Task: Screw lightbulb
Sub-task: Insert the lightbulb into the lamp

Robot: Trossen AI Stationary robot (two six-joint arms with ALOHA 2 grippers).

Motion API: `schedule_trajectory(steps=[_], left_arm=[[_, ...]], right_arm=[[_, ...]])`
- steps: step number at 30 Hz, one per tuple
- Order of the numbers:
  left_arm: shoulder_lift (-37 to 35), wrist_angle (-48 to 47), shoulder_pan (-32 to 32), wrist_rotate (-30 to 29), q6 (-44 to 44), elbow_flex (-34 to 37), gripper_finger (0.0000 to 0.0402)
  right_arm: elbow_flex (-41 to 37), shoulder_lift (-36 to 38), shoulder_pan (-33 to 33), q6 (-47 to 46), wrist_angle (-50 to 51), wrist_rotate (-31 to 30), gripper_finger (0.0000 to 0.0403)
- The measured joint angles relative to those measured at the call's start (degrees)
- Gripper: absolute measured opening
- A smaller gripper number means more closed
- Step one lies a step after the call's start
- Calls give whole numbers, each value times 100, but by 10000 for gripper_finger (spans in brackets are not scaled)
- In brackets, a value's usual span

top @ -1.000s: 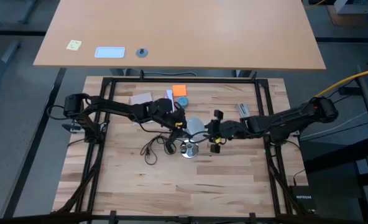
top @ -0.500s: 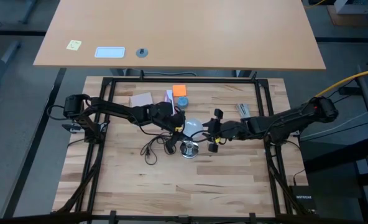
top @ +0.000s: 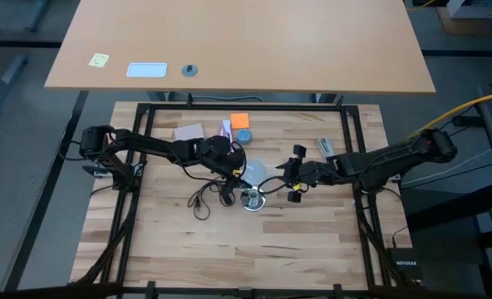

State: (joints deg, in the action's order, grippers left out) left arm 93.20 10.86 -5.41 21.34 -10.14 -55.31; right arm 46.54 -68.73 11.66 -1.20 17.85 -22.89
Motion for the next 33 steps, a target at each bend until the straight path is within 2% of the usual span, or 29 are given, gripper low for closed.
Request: schedule_trajectory(steps=[7, 13, 20, 23, 26, 29, 31, 33], left_arm=[[-466, -273, -206, 4, 6, -3, 166], [-1343, -1379, -475, -55, -1, -4, 166], [-2521, -3089, -514, -1036, -228, 2, 166], [-3025, -3314, -330, -1437, -565, 210, 166], [-3513, -3220, -17, -1895, -1045, 621, 166], [-3956, -2971, 450, -2646, -1672, 1203, 166], [-4158, -2388, 820, -3187, -2085, 1711, 166], [-4234, -1415, 1179, -3714, -2404, 2298, 166]], right_arm=[[2, 830, -2, 15, 410, -101, 143], [2, 1722, -4, 13, 875, -166, 143], [0, 2444, -4, 14, 1169, -178, 143], [0, 2562, -4, 14, 1317, -178, 143], [0, 2575, -4, 15, 1512, -174, 143], [-2, 2575, 0, 11, 1767, -172, 143], [-73, 2573, 0, 1, 1777, -169, 143], [-219, 2565, 0, -1, 1692, -164, 143]])
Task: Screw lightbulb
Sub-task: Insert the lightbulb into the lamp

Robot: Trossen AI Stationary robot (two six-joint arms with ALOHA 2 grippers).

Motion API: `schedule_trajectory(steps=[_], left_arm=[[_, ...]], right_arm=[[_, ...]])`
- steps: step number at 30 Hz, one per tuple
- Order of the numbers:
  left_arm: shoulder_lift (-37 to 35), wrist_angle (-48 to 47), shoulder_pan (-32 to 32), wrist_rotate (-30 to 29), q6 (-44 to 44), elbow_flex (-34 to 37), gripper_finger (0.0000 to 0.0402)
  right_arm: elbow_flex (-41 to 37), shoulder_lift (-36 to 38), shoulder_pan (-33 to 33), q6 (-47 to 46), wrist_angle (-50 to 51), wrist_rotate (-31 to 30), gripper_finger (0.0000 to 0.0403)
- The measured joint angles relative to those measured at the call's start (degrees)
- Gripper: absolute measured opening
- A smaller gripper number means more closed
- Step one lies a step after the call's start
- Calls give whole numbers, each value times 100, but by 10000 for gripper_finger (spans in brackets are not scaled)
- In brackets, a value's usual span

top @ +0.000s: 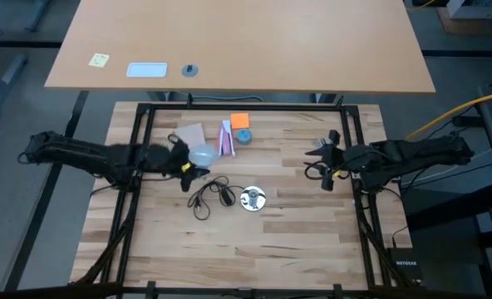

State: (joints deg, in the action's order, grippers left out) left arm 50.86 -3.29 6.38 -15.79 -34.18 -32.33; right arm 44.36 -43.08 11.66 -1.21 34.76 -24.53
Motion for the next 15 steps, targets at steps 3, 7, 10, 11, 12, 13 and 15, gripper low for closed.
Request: schedule_trajectory(steps=[3, 7, 10, 11, 12, 13, 15], left_arm=[[169, 1814, 465, -750, -160, 819, 166], [909, 3949, 830, -1703, 240, 1400, 166], [1672, 5044, 889, -1857, 763, 1382, 166], [1974, 5330, 889, -1850, 909, 1326, 166], [2260, 5590, 887, -1850, 1035, 1270, 166], [2543, 5846, 879, -1855, 1149, 1202, 166], [3093, 6349, 845, -1836, 1359, 1014, 166]], right_arm=[[-349, -3, 0, -85, -427, 17, 143], [-1124, -19, 0, -127, -1976, 225, 143], [-1835, -146, 0, -13, -3642, 391, 143], [-2052, -222, 0, -9, -4192, 455, 143], [-2247, -321, 0, -9, -4677, 470, 143], [-2412, -437, 0, -11, -5103, 487, 143], [-2636, -679, 0, -20, -5729, 485, 143]])
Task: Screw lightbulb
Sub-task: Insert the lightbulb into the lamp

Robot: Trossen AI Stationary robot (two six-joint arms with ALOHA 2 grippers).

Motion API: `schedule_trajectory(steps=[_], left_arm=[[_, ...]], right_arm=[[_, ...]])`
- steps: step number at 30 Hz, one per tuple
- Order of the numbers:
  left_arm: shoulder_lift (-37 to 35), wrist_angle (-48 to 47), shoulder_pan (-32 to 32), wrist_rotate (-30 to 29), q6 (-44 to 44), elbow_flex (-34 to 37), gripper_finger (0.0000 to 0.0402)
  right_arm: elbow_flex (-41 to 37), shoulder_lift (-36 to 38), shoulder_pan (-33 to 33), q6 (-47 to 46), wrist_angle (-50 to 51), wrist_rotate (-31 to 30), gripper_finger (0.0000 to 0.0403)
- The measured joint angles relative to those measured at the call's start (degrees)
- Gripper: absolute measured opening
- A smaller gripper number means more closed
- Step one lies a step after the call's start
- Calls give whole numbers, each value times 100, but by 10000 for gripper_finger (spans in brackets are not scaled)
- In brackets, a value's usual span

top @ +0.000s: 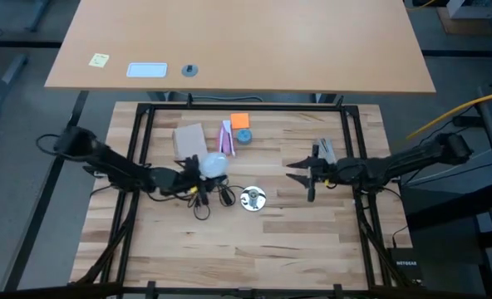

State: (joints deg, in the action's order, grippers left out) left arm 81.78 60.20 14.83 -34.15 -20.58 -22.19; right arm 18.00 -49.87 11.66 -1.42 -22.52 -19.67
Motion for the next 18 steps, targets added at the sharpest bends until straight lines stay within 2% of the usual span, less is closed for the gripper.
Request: schedule_trajectory(steps=[5, 10, 12, 18], left_arm=[[1137, 673, -101, 119, 178, -540, 166], [1942, 676, -110, 584, 332, -1204, 166], [2185, 681, -110, 817, 515, -1470, 166], [2503, 573, -112, 979, 842, -1849, 166]], right_arm=[[-54, -676, -2, -1, -424, 40, 143], [-52, -1372, -2, 0, -1135, 129, 143], [-50, -1613, -2, 18, -1456, 128, 143], [-40, -1854, -7, 36, -2018, -121, 143]])
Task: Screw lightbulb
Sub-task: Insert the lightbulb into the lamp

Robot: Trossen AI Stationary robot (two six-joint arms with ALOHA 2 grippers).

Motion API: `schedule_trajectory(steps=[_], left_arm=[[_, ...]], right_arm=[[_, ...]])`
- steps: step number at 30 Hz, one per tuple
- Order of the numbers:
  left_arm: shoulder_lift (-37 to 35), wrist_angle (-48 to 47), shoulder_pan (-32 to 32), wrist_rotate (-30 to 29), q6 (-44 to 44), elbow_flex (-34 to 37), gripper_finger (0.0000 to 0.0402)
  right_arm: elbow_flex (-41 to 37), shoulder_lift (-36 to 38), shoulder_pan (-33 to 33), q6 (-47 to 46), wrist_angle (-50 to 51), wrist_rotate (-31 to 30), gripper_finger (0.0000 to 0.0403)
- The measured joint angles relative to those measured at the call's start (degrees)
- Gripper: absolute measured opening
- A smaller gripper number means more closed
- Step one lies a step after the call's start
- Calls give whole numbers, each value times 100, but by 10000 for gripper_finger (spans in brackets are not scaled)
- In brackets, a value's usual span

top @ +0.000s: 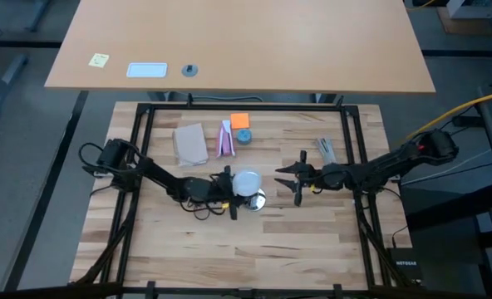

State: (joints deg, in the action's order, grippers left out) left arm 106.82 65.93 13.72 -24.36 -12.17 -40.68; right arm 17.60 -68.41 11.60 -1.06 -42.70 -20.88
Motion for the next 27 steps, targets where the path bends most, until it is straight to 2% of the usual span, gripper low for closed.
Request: schedule_trajectory(steps=[3, 11, 27], left_arm=[[12, -185, 0, 0, 30, -14, 166], [50, -407, -70, 3, 57, -14, 166], [67, -411, -140, 106, 184, -16, 166]], right_arm=[[1, 3, 0, 179, -290, -249, 143], [3, 5, 0, 444, -1150, -311, 143], [3, 5, 0, 442, -1169, -311, 143]])
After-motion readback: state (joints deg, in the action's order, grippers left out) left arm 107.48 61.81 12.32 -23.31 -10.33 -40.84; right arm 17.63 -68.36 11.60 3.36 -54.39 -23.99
